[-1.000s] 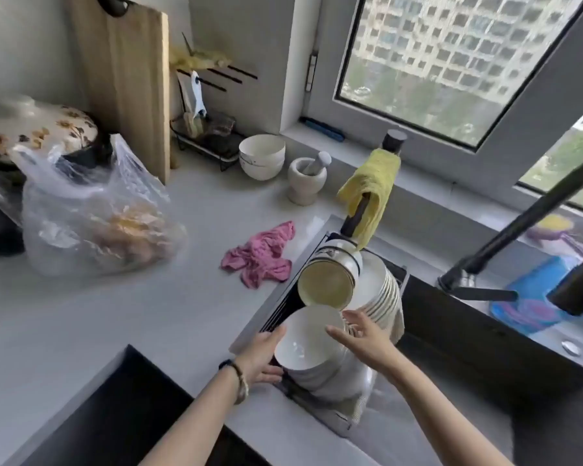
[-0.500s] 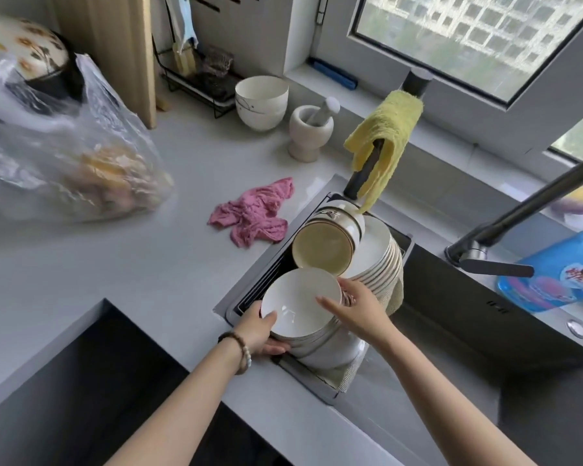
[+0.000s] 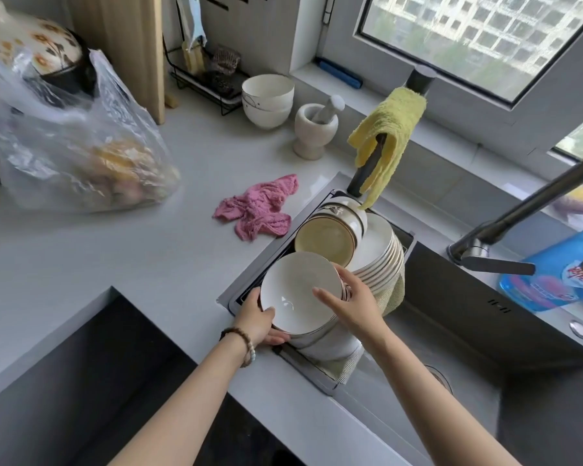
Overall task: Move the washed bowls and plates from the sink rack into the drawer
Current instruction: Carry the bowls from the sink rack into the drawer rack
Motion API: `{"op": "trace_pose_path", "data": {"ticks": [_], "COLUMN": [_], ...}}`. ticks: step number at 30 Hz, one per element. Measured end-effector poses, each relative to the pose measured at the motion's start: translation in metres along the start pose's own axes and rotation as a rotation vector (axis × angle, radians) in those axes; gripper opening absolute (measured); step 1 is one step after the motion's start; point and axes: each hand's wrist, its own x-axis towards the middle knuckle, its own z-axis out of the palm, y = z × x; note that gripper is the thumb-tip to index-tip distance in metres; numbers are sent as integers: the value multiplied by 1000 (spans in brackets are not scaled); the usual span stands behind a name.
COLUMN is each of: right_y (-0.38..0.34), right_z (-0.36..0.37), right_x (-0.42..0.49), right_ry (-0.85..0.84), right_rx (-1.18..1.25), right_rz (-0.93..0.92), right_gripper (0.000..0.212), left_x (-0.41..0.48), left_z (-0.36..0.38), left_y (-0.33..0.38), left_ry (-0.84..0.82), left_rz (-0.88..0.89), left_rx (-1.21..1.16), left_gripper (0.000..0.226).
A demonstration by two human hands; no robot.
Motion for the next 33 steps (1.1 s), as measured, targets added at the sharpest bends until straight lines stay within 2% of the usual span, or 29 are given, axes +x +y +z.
{"op": "trace_pose_path", "data": {"ticks": [3, 11, 15, 18, 22, 26, 28, 30, 33], "right_y": [-4, -7, -25, -44, -67, -88, -98, -110, -126], "right_z": [3, 10, 15, 20, 19, 32, 45, 59, 82], "right_x": [-1, 0, 0, -3, -13, -40, -61, -85, -122], "right_ry": [21, 35, 44, 0, -150, -410, -513, -614, -769], "right_rx": [-29, 4, -32, 33, 182, 197, 223, 237, 240], "right_rz": [-49, -75, -169, -209, -177, -116, -86, -68, -48], "right_gripper": [67, 69, 65, 63, 65, 75, 66, 52, 49], "left_x": [2, 8, 9, 8, -9, -54, -84, -112, -159], "left_z": [-1, -5, -9, -20, -57, -106, -129, -152, -186], "left_y": [-2, -18, -14, -8, 8, 14, 11, 2, -19], "left_ry": [50, 223, 341, 412, 420, 365, 337, 325, 365], "left_rz": [43, 221, 255, 314, 422, 462, 459, 446, 425], "left_rx": [46, 239, 194, 155, 149, 163, 189, 212, 190], "left_gripper": [23, 13, 26, 37, 41, 22, 11, 14, 18]}}
